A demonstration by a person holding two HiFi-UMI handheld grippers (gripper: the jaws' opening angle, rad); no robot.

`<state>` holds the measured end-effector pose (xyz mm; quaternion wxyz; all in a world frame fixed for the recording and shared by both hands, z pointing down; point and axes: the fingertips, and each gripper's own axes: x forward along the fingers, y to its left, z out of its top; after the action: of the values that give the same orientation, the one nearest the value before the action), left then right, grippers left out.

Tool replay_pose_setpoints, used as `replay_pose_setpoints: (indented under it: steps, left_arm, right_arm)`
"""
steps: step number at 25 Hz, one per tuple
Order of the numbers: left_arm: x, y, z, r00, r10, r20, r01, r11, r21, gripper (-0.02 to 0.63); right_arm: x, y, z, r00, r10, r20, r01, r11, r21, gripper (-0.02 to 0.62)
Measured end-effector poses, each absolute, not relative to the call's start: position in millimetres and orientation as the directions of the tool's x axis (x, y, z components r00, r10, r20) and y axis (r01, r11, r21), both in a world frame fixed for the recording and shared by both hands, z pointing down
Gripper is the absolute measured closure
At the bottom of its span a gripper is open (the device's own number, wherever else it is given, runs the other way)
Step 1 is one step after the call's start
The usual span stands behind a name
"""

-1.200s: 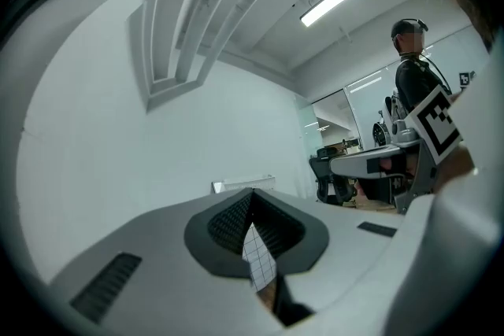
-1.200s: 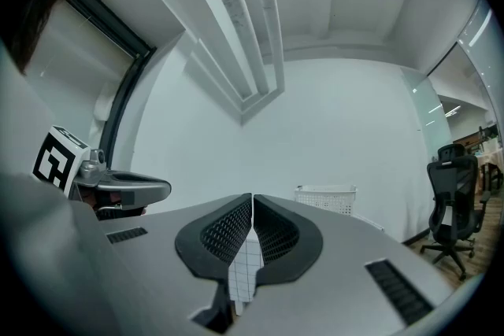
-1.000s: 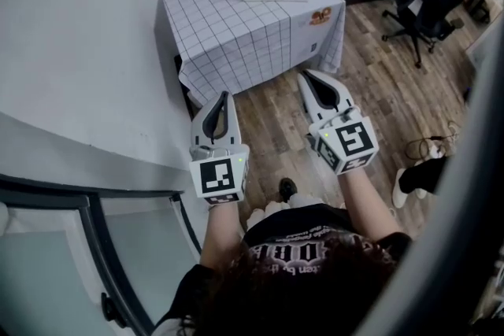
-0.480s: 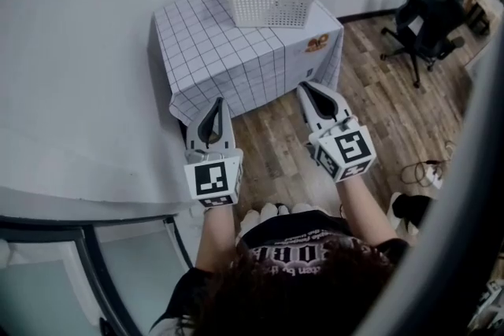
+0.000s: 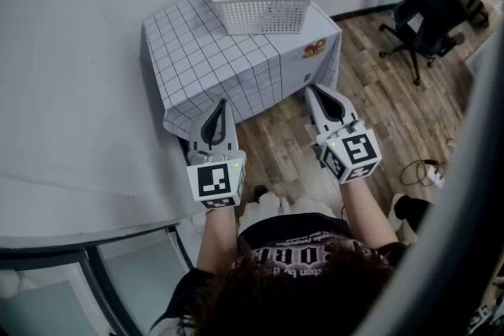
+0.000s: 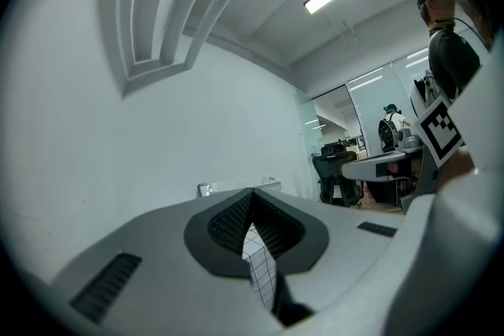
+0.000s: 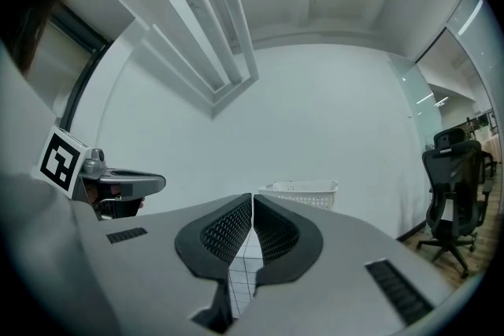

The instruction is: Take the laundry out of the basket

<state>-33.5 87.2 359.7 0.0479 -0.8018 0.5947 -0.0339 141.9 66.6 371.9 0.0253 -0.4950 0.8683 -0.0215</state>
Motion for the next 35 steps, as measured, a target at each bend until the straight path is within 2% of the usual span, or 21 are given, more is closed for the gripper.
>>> replay_pose_setpoints:
  steps: [27, 35]
  left_arm:
    - [-80.2, -148.9, 362.7, 0.386, -0.922, -0.007, -0.918, -0.383, -0.105, 0.604]
    - [-72.0, -191.8, 363.4, 0.433, -0.901, -0.002, -0.894, -0.430, -0.125, 0.604]
  right_arm:
    - [91.8, -157.4, 368.7, -0.439, -0.898, -0.034, -0.897, 0.440, -0.047, 0.566]
    - [91.9, -199.8, 364.9, -0.417, -0.908, -0.041, -0.907, 0.419, -0.049, 0.566]
